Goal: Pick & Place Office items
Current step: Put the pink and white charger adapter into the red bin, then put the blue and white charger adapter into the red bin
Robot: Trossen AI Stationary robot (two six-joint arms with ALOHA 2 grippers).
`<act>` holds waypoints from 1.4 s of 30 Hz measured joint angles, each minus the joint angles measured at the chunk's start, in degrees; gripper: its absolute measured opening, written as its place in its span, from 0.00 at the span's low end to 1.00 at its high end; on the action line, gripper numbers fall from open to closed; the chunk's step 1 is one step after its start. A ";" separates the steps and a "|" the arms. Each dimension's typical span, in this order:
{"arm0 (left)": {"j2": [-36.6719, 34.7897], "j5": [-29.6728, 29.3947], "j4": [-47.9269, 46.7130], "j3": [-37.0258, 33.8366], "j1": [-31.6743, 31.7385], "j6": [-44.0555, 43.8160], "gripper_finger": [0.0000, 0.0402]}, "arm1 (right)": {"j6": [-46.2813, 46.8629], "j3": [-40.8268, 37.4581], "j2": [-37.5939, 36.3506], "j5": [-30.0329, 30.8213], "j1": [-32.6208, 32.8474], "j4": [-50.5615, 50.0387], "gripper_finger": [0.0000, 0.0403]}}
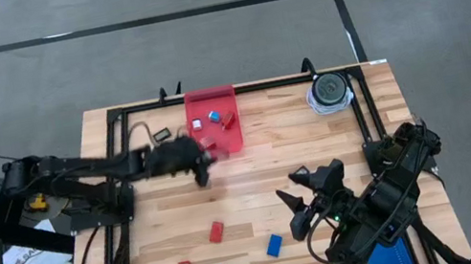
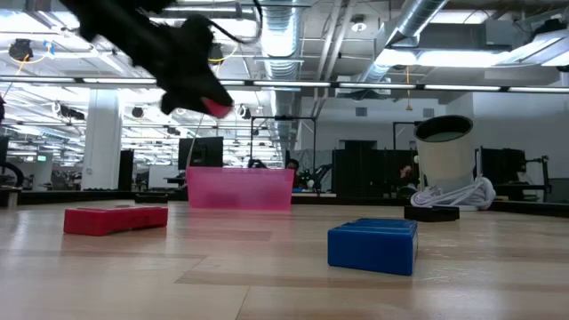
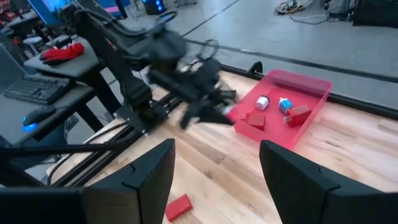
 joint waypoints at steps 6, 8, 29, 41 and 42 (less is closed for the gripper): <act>11.80 8.98 -0.95 7.71 16.21 7.46 0.32 | 0.48 0.00 0.00 1.93 -0.44 -0.04 0.56; 16.43 11.13 -1.59 10.60 20.30 8.74 0.32 | 0.62 0.00 0.00 1.95 -0.61 -0.03 0.56; 31.85 10.52 -10.63 20.83 27.51 20.96 0.32 | 3.15 0.00 0.00 1.54 -1.48 -0.02 0.56; 24.57 6.85 -9.67 20.79 27.48 21.04 0.68 | 3.39 0.00 0.00 1.56 -0.54 0.02 0.56; 23.45 6.98 -9.75 20.79 27.48 21.08 0.68 | 3.39 0.00 0.00 1.61 -0.54 0.02 0.56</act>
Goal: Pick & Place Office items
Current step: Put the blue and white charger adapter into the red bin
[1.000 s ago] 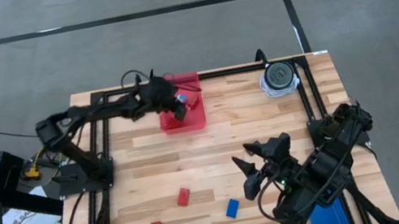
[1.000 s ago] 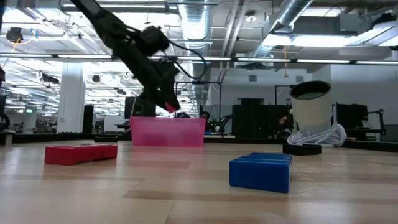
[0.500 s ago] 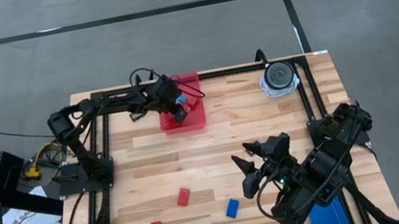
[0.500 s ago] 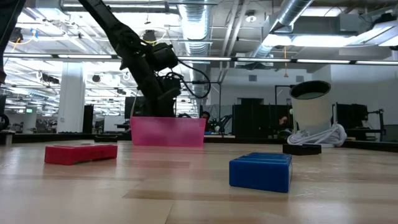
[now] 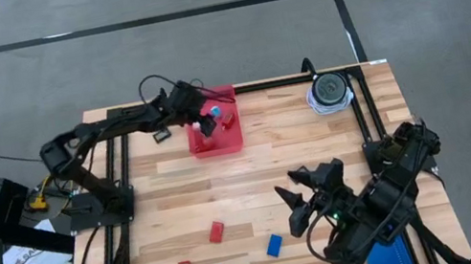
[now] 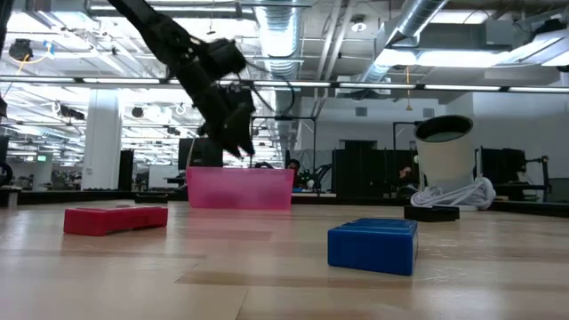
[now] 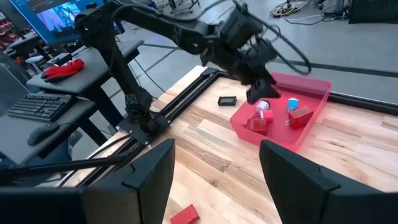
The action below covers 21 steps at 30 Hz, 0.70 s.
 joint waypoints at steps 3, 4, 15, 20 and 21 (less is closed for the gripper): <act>-3.65 2.80 -1.18 -0.02 0.00 0.22 0.65 | -0.24 0.00 0.00 0.16 0.32 0.00 0.56; -5.05 4.94 -1.70 -0.02 0.00 0.21 0.63 | -0.24 0.01 0.00 0.19 0.33 -0.02 0.56; -26.89 20.12 -23.19 -8.81 -19.29 1.62 0.48 | -0.48 0.00 0.00 0.47 1.12 -0.46 0.56; -35.09 13.17 -22.84 -14.43 -38.00 -13.54 0.51 | -0.46 0.01 0.00 1.63 2.05 -0.46 0.56; -35.45 11.18 -22.92 -14.83 -41.83 -15.98 0.52 | -0.46 0.00 0.00 1.63 2.18 -0.46 0.56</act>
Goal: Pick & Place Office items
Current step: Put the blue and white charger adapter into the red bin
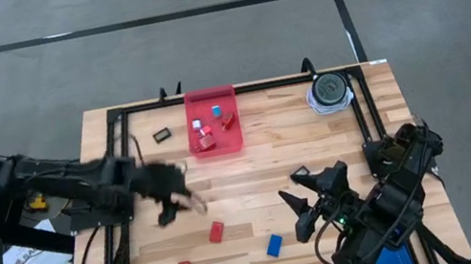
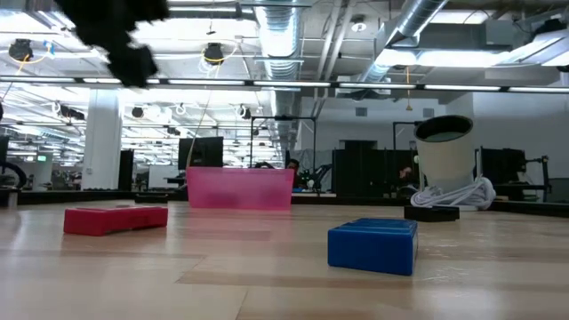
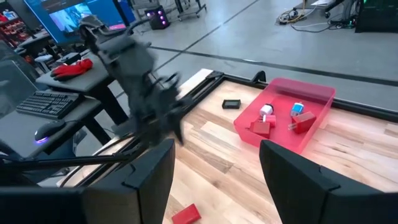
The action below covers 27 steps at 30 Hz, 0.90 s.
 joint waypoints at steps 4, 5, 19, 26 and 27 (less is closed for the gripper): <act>1.23 -8.13 1.14 -0.42 -13.68 -8.09 0.57 | 0.00 0.00 0.00 0.00 0.02 0.02 0.56; 2.36 -9.94 2.06 -0.40 -16.19 -10.23 0.59 | 0.00 0.00 0.00 0.00 0.02 0.02 0.56; 21.92 -12.18 12.95 4.41 -31.65 -20.20 0.67 | 0.03 0.00 -0.04 -0.12 2.02 1.87 0.56; 31.86 -15.37 16.47 9.51 -33.89 -17.48 0.68 | 0.04 0.01 -0.04 -0.24 4.46 2.37 0.56; 32.96 -16.18 16.51 10.03 -33.67 -18.28 0.68 | 0.04 0.00 -0.04 -0.24 4.68 2.51 0.56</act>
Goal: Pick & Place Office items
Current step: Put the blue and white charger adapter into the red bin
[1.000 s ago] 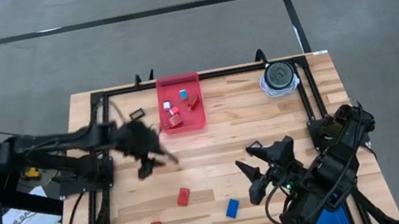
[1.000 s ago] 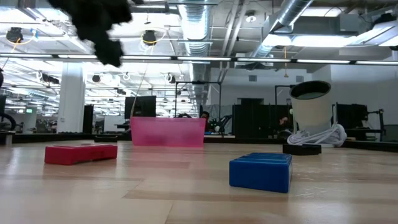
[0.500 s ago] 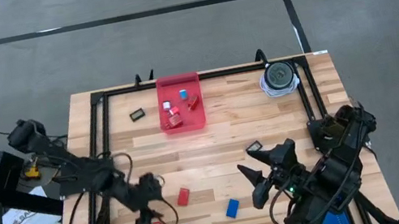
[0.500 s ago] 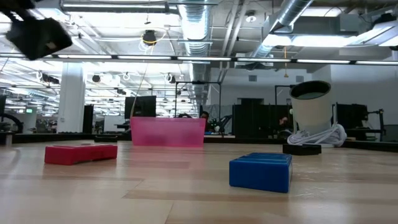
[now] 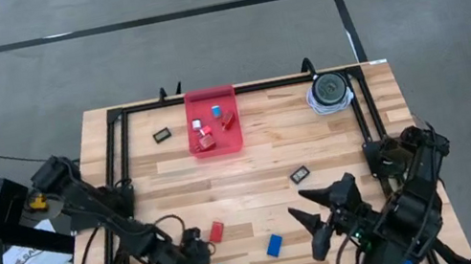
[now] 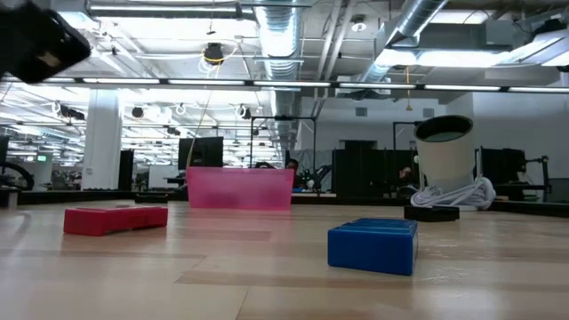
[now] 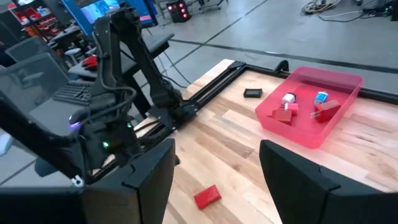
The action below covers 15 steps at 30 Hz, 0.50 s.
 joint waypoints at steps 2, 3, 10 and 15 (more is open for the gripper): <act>1.98 -0.50 1.52 0.77 0.84 -2.72 0.68 | -0.02 0.00 0.00 0.00 0.52 0.79 0.56; 2.77 -0.54 1.86 0.93 1.05 -4.49 0.68 | -0.04 0.00 0.00 0.07 0.63 1.00 0.56; 6.66 -3.39 2.76 1.92 2.00 -27.58 0.68 | 1.28 0.00 0.17 0.66 1.79 2.34 0.56; 6.66 -5.44 3.07 1.92 0.87 -36.86 0.68 | -1.63 0.02 0.20 0.87 1.96 5.52 0.56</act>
